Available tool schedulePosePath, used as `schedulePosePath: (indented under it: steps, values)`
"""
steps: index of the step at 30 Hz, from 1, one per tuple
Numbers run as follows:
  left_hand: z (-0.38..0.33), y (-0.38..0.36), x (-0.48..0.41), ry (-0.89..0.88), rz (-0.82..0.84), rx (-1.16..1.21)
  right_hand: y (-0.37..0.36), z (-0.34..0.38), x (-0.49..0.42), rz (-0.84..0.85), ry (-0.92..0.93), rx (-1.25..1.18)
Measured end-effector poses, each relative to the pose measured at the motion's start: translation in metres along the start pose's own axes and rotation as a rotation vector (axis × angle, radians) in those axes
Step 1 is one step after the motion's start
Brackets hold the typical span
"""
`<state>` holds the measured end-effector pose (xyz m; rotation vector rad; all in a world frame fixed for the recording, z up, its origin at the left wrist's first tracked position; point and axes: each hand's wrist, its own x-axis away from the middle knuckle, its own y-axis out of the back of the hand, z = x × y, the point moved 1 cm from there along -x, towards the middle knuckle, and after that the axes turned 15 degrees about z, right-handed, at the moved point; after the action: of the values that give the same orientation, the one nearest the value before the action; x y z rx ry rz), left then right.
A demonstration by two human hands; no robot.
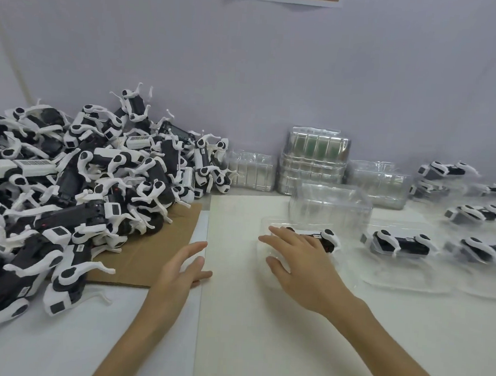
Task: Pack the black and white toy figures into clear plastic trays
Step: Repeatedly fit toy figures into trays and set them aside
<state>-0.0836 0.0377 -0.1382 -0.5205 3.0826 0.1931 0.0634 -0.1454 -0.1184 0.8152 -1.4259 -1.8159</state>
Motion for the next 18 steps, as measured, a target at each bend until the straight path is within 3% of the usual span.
schedulePosePath:
  steps: [18]
  values:
    - [0.003, -0.002, 0.002, 0.051, 0.009, -0.097, 0.02, -0.09, 0.063, -0.167, -0.248, -0.077]
